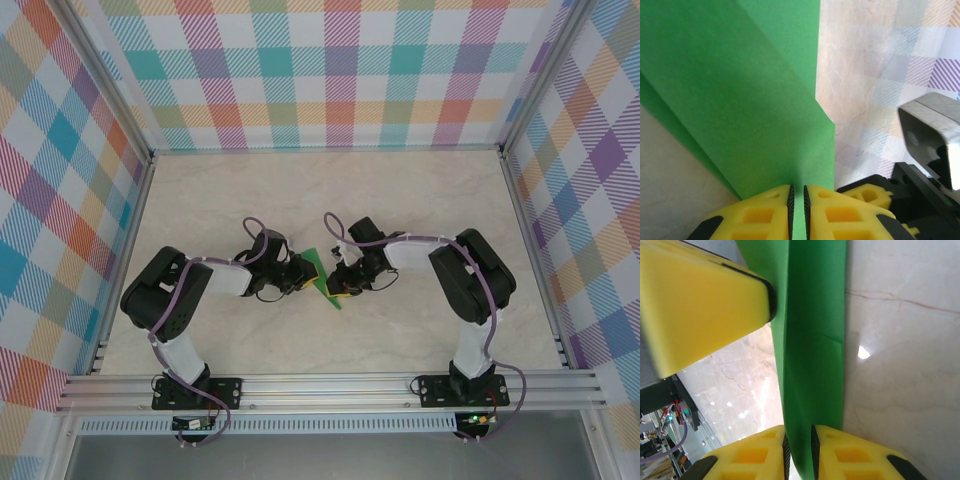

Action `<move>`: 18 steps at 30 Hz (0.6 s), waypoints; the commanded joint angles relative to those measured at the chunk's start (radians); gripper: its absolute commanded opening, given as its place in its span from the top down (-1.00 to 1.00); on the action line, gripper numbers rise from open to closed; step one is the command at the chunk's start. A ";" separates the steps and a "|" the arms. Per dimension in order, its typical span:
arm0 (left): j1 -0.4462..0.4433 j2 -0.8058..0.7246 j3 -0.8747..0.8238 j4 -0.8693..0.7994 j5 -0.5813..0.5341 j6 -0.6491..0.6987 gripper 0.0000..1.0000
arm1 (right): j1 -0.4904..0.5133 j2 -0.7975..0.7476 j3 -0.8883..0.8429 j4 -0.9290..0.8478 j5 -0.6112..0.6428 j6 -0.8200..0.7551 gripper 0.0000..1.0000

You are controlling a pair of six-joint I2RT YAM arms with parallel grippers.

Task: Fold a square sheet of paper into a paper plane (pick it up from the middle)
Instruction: Fold the wing for the fifth time at the center of the table.

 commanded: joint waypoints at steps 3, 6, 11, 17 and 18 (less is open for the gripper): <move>-0.017 0.016 0.019 -0.023 -0.009 0.023 0.70 | 0.000 -0.034 -0.024 -0.054 0.009 -0.033 0.58; -0.017 0.016 0.020 -0.024 -0.011 0.023 0.70 | 0.000 -0.017 -0.027 -0.056 0.008 -0.037 0.64; -0.017 0.018 0.021 -0.027 -0.014 0.022 0.70 | -0.001 0.019 -0.024 -0.055 0.015 -0.041 0.76; -0.017 0.021 0.023 -0.027 -0.016 0.020 0.70 | 0.002 0.054 -0.025 -0.041 0.003 -0.041 0.77; -0.017 0.021 0.022 -0.027 -0.017 0.021 0.70 | 0.002 0.057 -0.025 -0.040 0.003 -0.041 0.77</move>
